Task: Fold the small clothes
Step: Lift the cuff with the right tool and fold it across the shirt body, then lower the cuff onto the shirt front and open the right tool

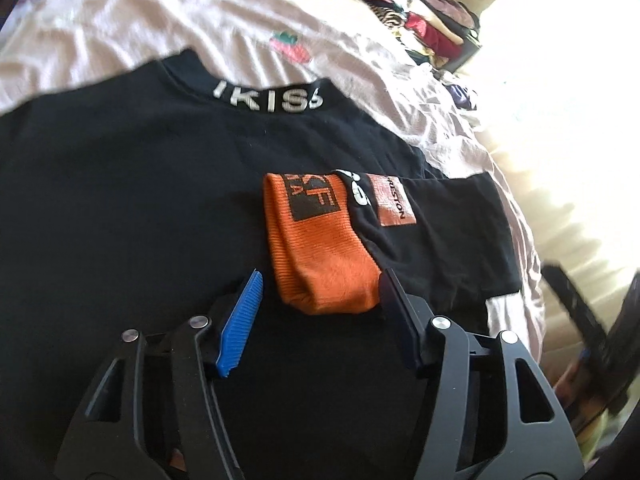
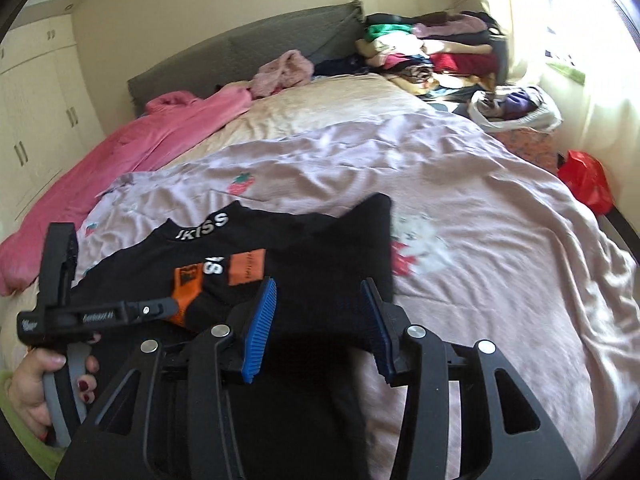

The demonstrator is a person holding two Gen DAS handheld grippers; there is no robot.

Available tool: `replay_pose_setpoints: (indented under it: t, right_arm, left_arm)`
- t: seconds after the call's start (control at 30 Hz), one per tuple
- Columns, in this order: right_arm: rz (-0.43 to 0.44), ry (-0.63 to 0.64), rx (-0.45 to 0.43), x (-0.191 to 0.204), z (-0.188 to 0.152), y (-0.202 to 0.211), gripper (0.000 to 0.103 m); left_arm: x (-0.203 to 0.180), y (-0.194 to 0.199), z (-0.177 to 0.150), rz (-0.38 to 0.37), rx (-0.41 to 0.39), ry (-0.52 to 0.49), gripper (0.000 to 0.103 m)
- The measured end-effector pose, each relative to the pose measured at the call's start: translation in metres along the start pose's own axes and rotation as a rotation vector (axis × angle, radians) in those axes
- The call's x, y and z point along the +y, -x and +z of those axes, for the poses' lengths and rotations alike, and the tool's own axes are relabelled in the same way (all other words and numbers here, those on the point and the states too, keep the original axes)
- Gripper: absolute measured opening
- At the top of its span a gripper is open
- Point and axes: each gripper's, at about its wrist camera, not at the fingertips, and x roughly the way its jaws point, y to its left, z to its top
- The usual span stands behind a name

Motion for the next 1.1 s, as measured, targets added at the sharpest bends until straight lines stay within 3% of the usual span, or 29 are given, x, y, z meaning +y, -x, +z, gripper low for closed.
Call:
replay_pose_setpoints:
  t: [0.13, 0.2, 0.3, 0.5, 0.7, 0.87, 1.1]
  right_arm:
    - [0.0, -0.021, -0.012, -0.009, -0.005, 0.008, 0.042]
    - [0.009, -0.023, -0.015, -0.009, -0.006, 0.009, 0.042]
    - [0.021, -0.021, -0.008, -0.005, -0.005, 0.007, 0.042]
    - [0.057, -0.013, 0.01, 0.004, -0.007, 0.0, 0.042]
    - [0.049, -0.008, 0.031, 0.008, -0.01, -0.009, 0.042]
    - [0.058, 0.0, 0.049, 0.015, -0.014, -0.017, 0.042]
    - [0.065, 0.023, 0.069, 0.025, -0.017, -0.022, 0.042]
  left_arm:
    - [-0.009, -0.012, 0.004, 0.016, -0.019, 0.007, 0.046]
    - [-0.013, -0.013, 0.006, 0.051, -0.03, -0.009, 0.016]
    - [-0.01, -0.009, 0.008, 0.039, -0.045, -0.031, 0.008]
    - [-0.007, 0.034, 0.019, 0.062, -0.15, -0.091, 0.006]
    - [0.002, 0.093, 0.025, 0.166, -0.281, -0.158, 0.006]
    - [0.024, 0.102, 0.02, 0.205, -0.267, -0.142, 0.006]
    - [0.045, 0.096, 0.008, 0.2, -0.232, -0.109, 0.006]
